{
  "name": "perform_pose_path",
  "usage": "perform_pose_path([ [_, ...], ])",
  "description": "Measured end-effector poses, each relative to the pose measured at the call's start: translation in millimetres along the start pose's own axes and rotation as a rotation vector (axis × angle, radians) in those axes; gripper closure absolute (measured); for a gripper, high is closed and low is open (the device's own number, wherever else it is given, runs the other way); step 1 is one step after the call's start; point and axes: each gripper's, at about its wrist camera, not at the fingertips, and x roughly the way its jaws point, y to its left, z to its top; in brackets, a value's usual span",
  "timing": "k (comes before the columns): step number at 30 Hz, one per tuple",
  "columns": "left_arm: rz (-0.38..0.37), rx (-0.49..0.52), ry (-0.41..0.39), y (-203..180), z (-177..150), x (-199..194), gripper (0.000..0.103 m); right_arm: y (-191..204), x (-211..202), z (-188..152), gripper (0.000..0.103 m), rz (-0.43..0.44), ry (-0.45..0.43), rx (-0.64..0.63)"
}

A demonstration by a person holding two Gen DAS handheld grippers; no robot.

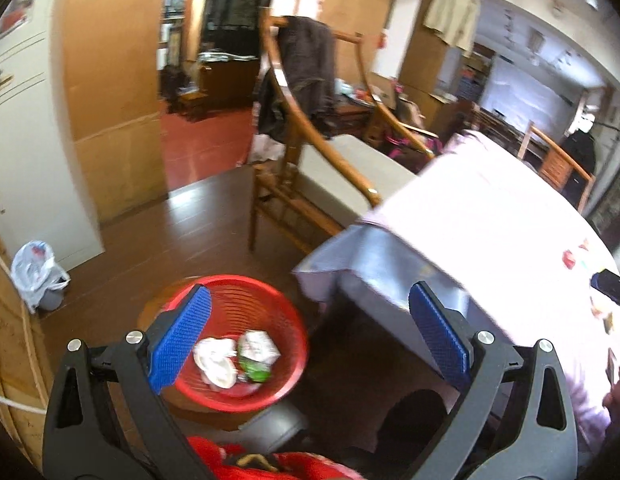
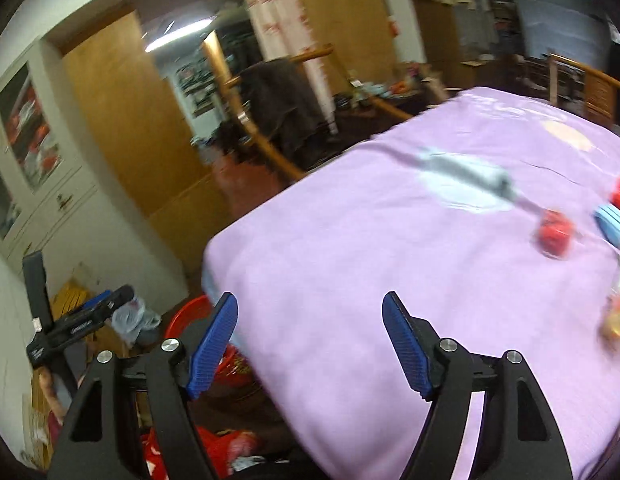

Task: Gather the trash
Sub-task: 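Return both open tools over the table toward the red jelly cup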

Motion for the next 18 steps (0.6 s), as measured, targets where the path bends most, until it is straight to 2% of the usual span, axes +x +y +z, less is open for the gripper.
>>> perform_pose_path([
  [6,-0.088,0.082,0.045,-55,-5,6,0.008,-78,-27,-11,0.025,-0.209,-0.097,0.106],
  [9,-0.108,0.115,0.067,-79,-10,11,0.008,-117,-34,-19,0.025,-0.251,-0.104,0.196],
  [12,-0.125,0.153,0.094,-102,-15,16,0.008,-152,-46,-25,0.025,-0.251,-0.135,0.278],
  [18,-0.155,0.204,0.13,-133,-24,22,0.008,-183,-76,-34,0.025,-0.403,-0.203,0.29],
])
